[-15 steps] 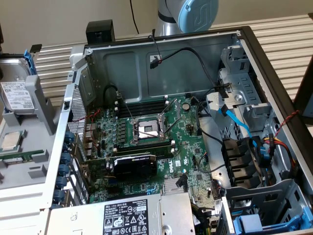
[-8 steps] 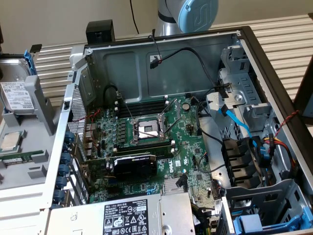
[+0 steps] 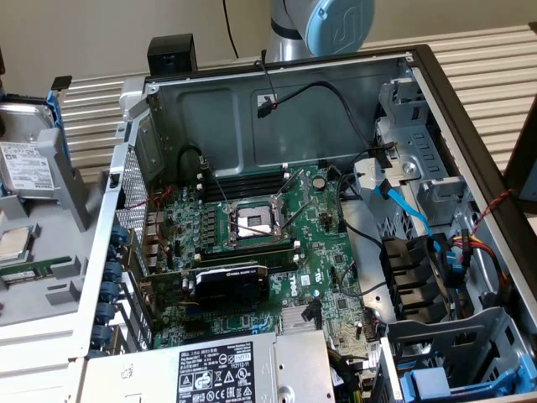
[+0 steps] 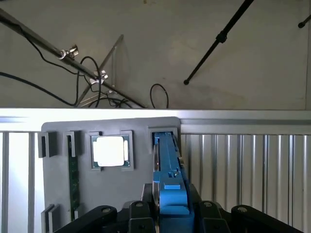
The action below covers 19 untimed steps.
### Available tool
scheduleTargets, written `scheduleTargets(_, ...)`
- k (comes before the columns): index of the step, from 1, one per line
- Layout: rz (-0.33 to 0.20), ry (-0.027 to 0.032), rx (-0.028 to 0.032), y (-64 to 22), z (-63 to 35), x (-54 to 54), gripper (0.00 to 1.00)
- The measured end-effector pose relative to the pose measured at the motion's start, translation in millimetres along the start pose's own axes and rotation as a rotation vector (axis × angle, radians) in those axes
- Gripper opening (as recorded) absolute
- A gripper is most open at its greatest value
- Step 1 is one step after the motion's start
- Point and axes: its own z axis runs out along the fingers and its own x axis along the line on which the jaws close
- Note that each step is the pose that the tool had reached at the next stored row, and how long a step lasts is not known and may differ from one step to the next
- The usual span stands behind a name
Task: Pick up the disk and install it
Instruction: 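Pick up the disk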
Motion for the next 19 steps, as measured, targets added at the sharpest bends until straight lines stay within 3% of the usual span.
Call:
scheduleTargets(7,-0.001,0.0,0.0001,0.1,0.2,0.0,0.37)
scheduleTargets(13,0.046,-0.0007,0.0003,0.2,0.4,0.0,0.37)
scheduleTargets(19,0.051,-0.0009,0.0004,0.2,0.5,0.0,0.37)
